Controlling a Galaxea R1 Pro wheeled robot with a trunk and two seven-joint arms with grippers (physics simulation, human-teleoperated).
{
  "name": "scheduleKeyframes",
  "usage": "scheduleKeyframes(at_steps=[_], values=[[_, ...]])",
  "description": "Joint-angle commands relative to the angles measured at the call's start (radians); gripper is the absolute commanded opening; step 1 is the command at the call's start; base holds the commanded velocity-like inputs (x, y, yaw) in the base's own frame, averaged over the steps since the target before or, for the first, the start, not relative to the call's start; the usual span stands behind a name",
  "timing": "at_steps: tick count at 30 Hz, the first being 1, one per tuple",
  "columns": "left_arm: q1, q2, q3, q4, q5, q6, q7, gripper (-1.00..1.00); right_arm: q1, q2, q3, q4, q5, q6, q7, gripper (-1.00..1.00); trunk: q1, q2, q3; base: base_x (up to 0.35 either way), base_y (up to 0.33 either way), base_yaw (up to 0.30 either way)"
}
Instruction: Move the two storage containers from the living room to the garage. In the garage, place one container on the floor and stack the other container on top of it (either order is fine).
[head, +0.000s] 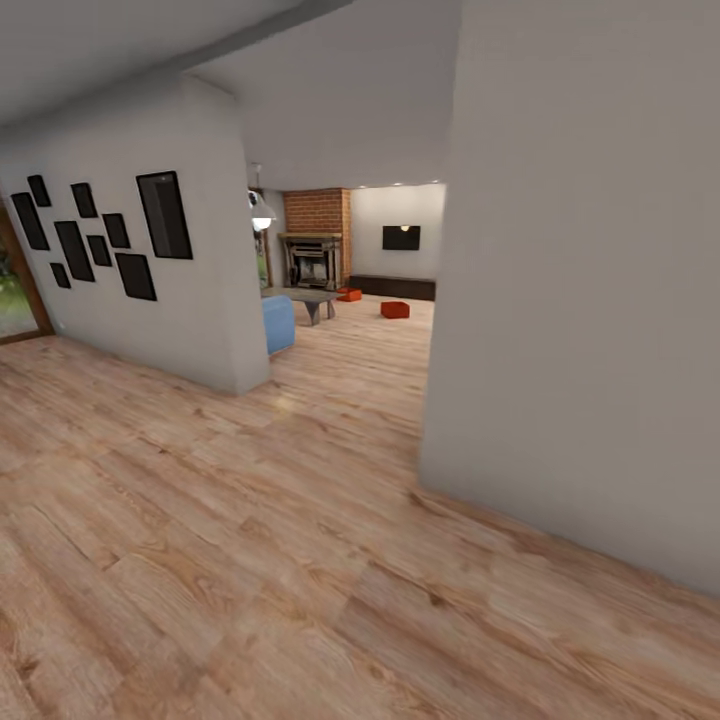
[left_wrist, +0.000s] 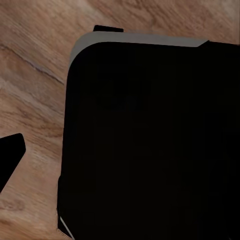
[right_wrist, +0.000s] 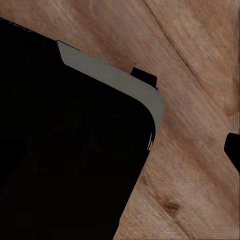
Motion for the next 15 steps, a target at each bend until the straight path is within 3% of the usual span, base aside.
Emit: scheduleKeyframes(at_steps=[1, 15], values=[[0.000, -0.001, 0.005, 0.000, 0.007, -0.002, -0.001, 1.00, -0.001, 0.000, 0.007, 0.003, -0.011, -0.006, 0.005, 1.00, 0.001, 0.000, -0.001, 0.322, 0.000, 0.177], [0.000, -0.002, 0.005, 0.000, 0.006, -0.003, -0.001, 1.00, -0.001, 0.000, 0.008, 0.003, -0.011, -0.005, 0.005, 1.00, 0.001, 0.000, -0.001, 0.322, 0.000, 0.022]])
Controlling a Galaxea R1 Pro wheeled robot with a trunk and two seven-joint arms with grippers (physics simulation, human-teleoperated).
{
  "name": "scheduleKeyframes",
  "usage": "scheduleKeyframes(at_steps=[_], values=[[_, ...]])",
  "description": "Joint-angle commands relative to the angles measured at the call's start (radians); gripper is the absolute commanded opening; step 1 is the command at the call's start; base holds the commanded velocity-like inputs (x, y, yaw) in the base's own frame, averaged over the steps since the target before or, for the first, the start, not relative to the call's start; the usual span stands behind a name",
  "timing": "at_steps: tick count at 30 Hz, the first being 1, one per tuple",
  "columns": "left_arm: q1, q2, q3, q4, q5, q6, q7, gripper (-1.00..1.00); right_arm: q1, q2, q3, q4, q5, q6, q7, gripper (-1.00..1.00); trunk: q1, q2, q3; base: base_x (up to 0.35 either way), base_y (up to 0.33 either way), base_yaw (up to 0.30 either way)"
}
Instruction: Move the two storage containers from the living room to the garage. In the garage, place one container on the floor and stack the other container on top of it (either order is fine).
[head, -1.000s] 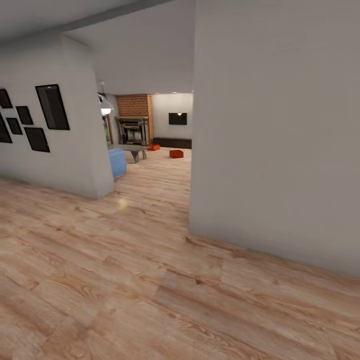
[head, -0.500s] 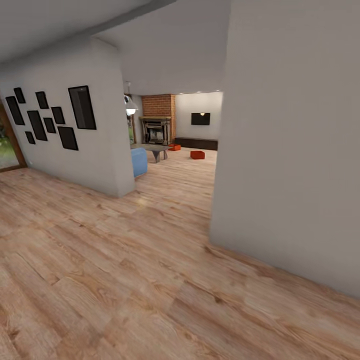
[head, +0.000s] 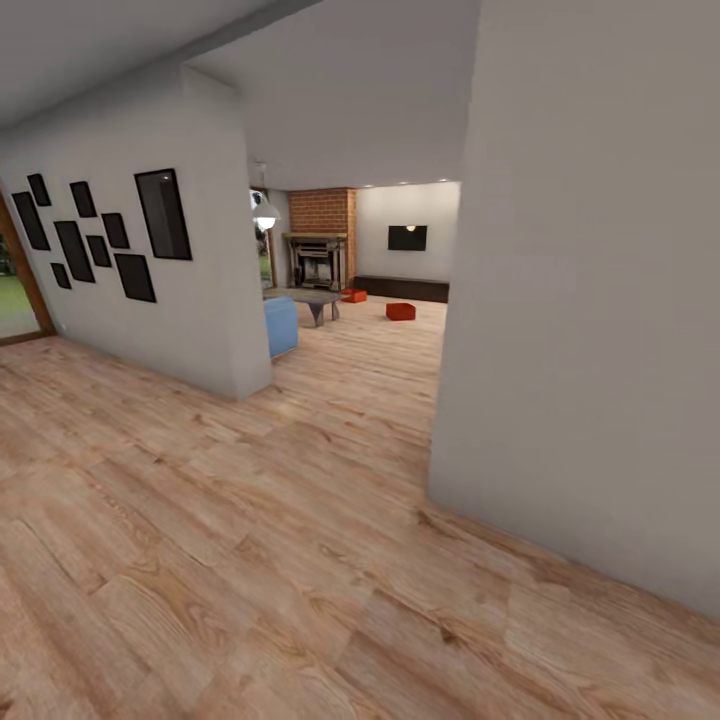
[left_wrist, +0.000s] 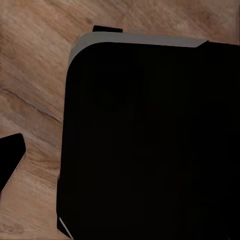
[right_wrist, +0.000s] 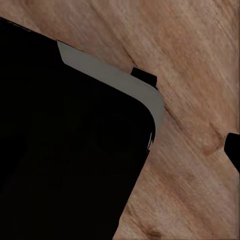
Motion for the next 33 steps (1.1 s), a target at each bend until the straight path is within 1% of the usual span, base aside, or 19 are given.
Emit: scheduleKeyframes(at_steps=[1, 33], values=[[0.000, 0.000, 0.005, 0.000, 0.007, -0.002, -0.001, 1.00, -0.001, 0.000, 0.007, 0.003, -0.011, -0.006, 0.005, 1.00, 0.001, 0.000, -0.001, 0.322, 0.000, 0.000], [0.000, 0.001, 0.005, 0.000, 0.008, -0.002, -0.001, 1.00, -0.001, 0.001, 0.006, 0.003, -0.011, -0.006, 0.005, 1.00, 0.001, 0.000, -0.001, 0.322, 0.000, 0.000]])
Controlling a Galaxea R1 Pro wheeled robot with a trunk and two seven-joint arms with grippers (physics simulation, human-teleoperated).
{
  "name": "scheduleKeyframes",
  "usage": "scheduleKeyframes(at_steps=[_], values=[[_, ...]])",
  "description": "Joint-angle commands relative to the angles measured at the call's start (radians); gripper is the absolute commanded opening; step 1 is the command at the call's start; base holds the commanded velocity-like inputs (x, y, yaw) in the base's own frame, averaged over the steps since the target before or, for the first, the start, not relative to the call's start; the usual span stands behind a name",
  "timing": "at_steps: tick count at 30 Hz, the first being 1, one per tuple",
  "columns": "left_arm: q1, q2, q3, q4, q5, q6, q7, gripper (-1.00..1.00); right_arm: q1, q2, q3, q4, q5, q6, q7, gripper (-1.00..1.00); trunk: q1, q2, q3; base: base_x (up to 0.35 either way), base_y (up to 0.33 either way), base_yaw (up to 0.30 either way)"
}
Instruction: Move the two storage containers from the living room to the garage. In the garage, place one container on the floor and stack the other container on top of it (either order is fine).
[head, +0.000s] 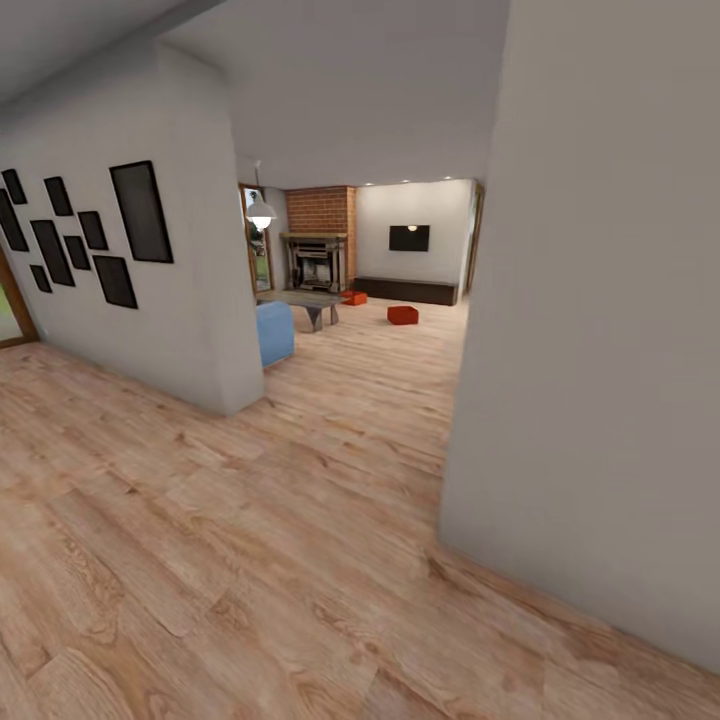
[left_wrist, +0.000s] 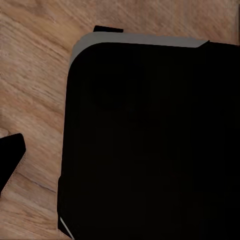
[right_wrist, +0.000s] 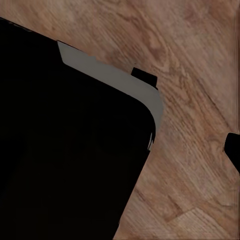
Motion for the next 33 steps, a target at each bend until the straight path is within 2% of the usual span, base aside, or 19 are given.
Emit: scheduleKeyframes(at_steps=[1, 19, 33], values=[[0.000, 0.000, 0.005, 0.000, 0.007, -0.002, -0.001, 1.00, -0.001, 0.000, 0.007, 0.003, -0.011, -0.006, 0.005, 1.00, 0.001, 0.000, -0.001, 0.322, 0.000, 0.026], [0.000, 0.000, 0.005, 0.000, 0.007, -0.002, -0.001, 1.00, -0.002, 0.000, 0.008, 0.003, -0.011, -0.007, 0.005, 1.00, 0.001, 0.000, -0.001, 0.322, 0.000, 0.224], [0.000, -0.002, 0.004, 0.000, 0.007, -0.001, -0.001, 1.00, -0.001, 0.000, 0.009, 0.003, -0.011, -0.008, 0.005, 1.00, 0.001, 0.000, -0.001, 0.322, 0.000, 0.012]])
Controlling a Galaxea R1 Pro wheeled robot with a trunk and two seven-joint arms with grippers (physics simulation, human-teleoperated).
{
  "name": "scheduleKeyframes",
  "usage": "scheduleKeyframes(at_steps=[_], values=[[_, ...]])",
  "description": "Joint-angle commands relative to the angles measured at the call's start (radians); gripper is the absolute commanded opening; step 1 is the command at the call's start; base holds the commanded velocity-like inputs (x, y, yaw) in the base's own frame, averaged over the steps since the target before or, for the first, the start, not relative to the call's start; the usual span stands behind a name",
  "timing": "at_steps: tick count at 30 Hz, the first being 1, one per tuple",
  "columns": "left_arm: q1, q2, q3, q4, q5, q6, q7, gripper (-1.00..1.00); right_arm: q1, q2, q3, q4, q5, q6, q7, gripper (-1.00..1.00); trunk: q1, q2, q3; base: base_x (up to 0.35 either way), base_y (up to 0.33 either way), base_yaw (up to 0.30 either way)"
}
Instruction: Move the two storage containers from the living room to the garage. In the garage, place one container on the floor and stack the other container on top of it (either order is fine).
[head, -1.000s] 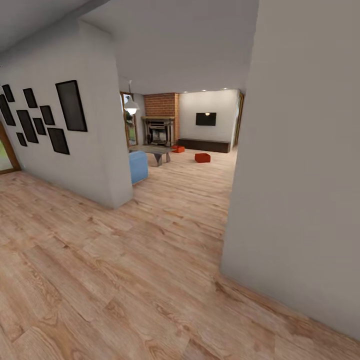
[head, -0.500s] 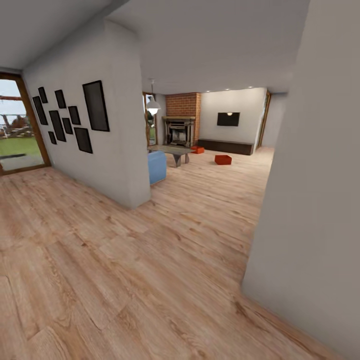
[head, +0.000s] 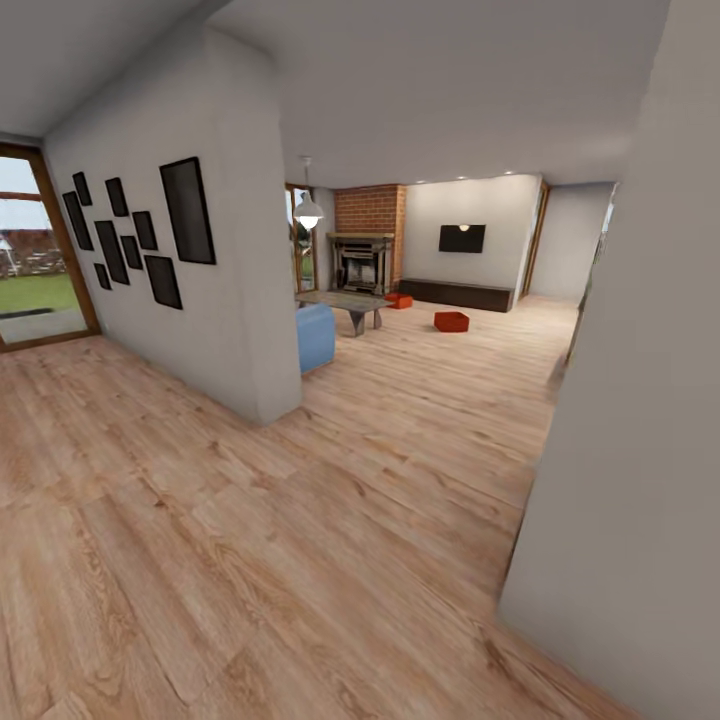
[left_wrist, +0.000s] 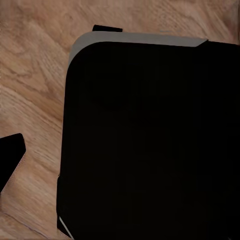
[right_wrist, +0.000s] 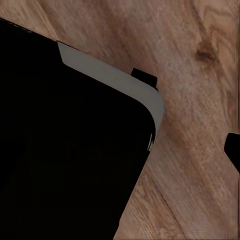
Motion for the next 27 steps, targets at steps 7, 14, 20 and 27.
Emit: scheduleKeyframes(at_steps=[7, 14, 20, 27], values=[[0.000, 0.000, 0.005, 0.000, 0.007, -0.001, -0.001, 1.00, -0.001, 0.000, 0.007, 0.003, -0.011, -0.006, 0.005, 1.00, 0.001, 0.000, -0.001, 0.322, 0.000, 0.000], [0.000, 0.000, 0.006, 0.000, 0.007, -0.002, -0.001, 1.00, -0.001, 0.000, 0.007, 0.003, -0.011, -0.006, 0.005, 1.00, 0.001, 0.000, -0.001, 0.323, 0.000, 0.000], [0.000, 0.000, 0.006, 0.000, 0.007, -0.002, -0.001, 1.00, -0.001, 0.000, 0.006, 0.003, -0.011, -0.006, 0.005, 1.00, 0.001, 0.000, -0.001, 0.323, 0.000, 0.000], [0.000, 0.000, 0.007, 0.000, 0.006, -0.002, -0.001, 1.00, -0.001, 0.000, 0.007, 0.003, -0.011, -0.006, 0.005, 1.00, 0.001, 0.000, -0.001, 0.323, 0.000, 0.000]])
